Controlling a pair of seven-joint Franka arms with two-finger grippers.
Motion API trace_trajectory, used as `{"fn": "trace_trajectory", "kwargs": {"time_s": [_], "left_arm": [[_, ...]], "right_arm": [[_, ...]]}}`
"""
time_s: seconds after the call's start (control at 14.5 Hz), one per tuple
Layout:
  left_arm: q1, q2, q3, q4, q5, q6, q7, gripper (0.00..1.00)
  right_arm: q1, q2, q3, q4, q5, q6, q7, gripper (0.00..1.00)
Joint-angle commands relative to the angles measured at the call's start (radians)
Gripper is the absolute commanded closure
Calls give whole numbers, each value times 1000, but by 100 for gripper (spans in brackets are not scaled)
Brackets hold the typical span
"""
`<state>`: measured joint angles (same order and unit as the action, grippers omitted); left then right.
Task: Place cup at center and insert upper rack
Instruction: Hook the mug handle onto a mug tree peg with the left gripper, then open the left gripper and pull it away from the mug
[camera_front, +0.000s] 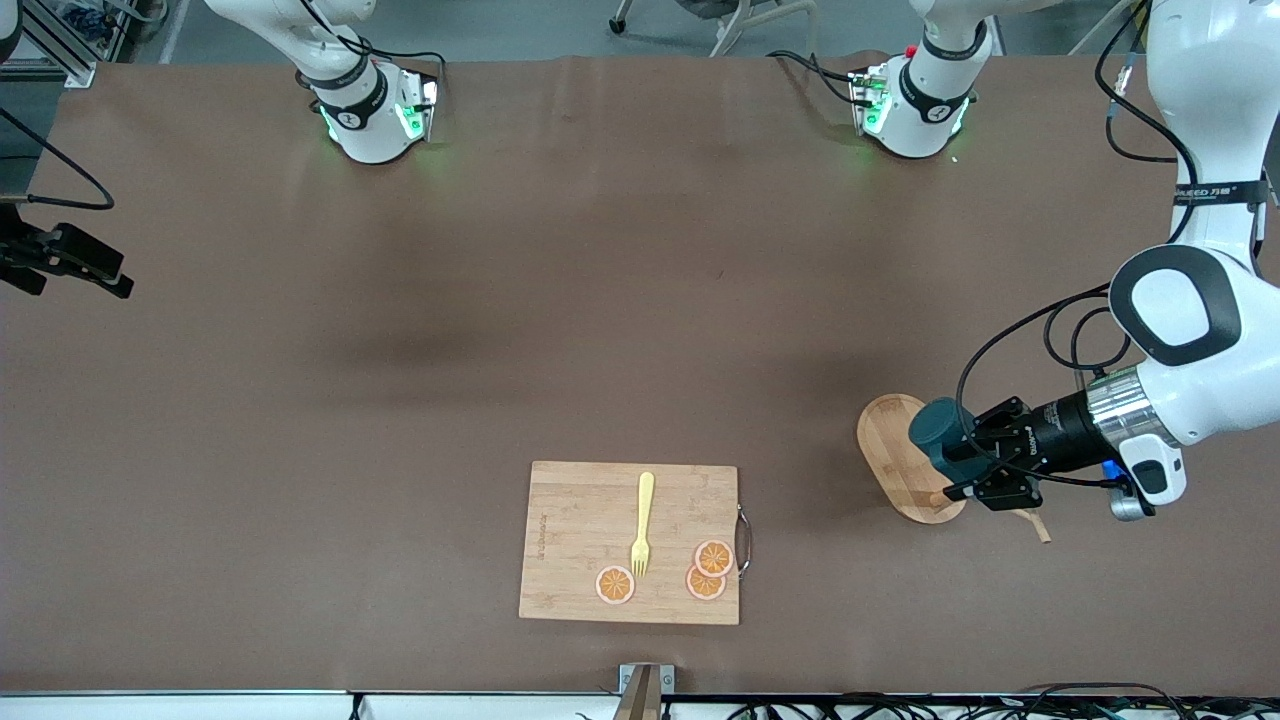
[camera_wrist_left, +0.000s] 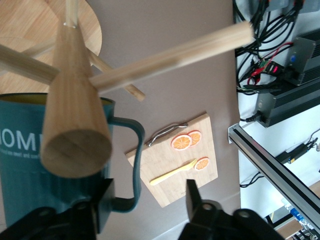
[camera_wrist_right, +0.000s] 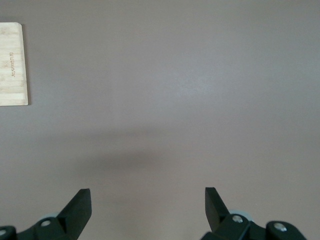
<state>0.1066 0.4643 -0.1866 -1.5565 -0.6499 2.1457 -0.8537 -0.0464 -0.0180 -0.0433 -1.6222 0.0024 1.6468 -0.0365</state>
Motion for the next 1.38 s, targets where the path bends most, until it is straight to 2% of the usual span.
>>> {"fn": "trace_trajectory", "kwargs": {"time_s": [0.0,0.28,0.69,0.76,0.97,1.17,1.31], "left_arm": [[-1,4,1,27,1,-3,9,0],[1,-9,-4,72,110,-3,5,0],[7,-88,-7,69,208,-26,7,0],[5,-108,-4,69,229,-50,7,0],[8,-186,-10,69,393,-154,45,0],[7,-271,-1,66,415,-271,200,0],[10,-329,-1,62,479,-354,304,0]], "right_arm": [[3,-14,0,-4,-5,-5,-3,0],[3,-14,2,1,-4,-4,-2,0],[30,-16,6,15,-1,-12,-3,0],[30,-17,6,16,-1,-16,-5,0],[25,-17,0,16,1,-7,-2,0],[13,-17,-4,12,-5,-2,-3,0],[5,-17,-4,5,-15,-10,-6,0]]}}
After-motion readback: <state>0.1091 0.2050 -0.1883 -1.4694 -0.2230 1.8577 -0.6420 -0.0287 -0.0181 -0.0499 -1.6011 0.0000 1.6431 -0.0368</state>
